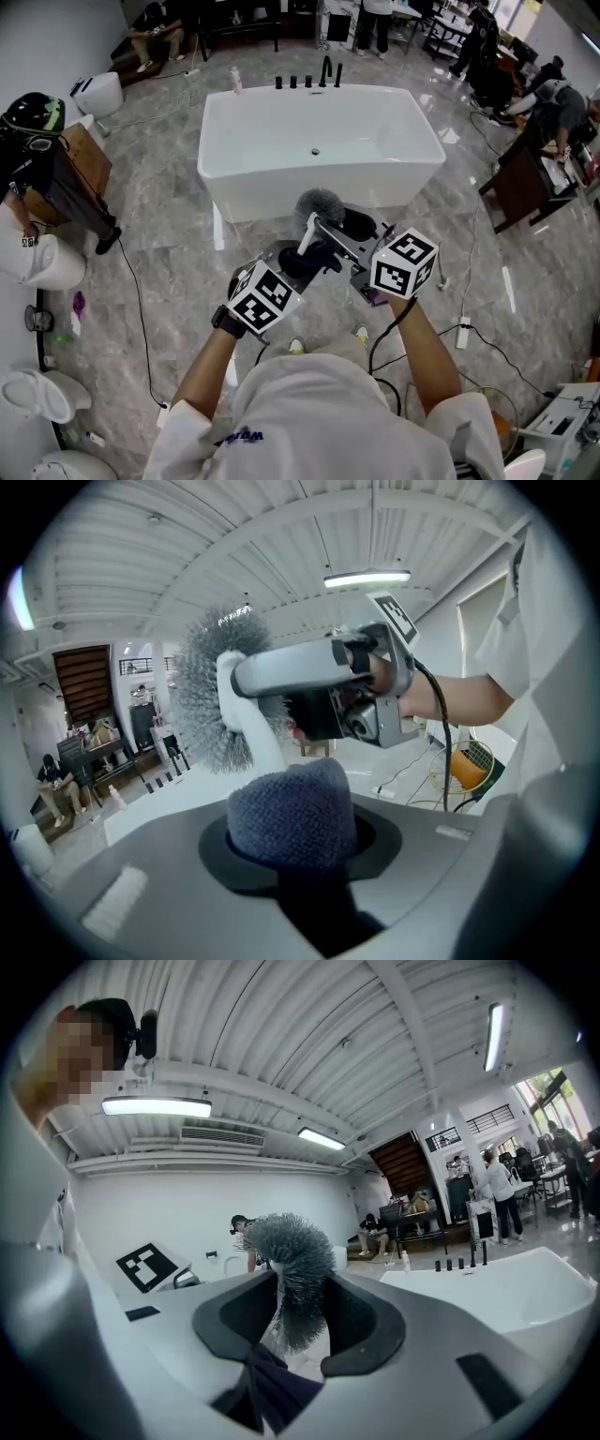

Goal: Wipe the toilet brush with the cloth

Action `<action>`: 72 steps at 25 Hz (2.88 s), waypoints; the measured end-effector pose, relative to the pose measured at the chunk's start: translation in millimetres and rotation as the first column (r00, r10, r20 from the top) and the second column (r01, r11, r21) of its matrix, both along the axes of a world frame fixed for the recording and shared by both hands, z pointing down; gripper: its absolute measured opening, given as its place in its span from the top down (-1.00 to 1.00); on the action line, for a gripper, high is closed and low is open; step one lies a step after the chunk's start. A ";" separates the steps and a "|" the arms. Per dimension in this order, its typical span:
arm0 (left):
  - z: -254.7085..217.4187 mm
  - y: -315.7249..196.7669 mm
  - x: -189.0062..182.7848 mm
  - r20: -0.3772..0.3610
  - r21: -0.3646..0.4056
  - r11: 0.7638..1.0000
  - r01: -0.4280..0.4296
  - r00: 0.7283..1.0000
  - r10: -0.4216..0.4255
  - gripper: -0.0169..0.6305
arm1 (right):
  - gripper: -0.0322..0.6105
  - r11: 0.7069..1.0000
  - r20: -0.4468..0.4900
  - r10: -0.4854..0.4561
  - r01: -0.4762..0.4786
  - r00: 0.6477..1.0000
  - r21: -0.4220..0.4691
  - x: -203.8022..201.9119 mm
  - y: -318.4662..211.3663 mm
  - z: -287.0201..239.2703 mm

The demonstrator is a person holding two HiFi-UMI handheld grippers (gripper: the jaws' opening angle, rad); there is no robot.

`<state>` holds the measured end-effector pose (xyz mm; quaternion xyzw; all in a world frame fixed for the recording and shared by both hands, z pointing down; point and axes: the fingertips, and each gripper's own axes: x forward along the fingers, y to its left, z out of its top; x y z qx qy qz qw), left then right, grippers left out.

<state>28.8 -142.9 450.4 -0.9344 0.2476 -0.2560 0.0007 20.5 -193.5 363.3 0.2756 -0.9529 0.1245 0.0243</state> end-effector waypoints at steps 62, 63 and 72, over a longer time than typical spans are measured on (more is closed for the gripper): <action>55.2 42.0 7.1 -0.142 -0.309 0.914 -0.263 0.963 0.229 0.60 | 0.23 0.986 0.078 0.148 -0.153 0.986 0.061 72.9 -34.3 -48.7; 57.5 42.8 6.4 -0.136 -0.313 0.913 -0.263 0.963 0.232 0.60 | 0.23 0.985 0.080 0.153 -0.159 0.985 0.066 75.3 -34.6 -52.2; 74.3 47.6 -6.9 -0.155 -0.351 0.905 -0.239 0.968 0.196 0.62 | 0.24 0.971 0.105 0.208 -0.218 0.973 0.094 99.8 -40.7 -73.5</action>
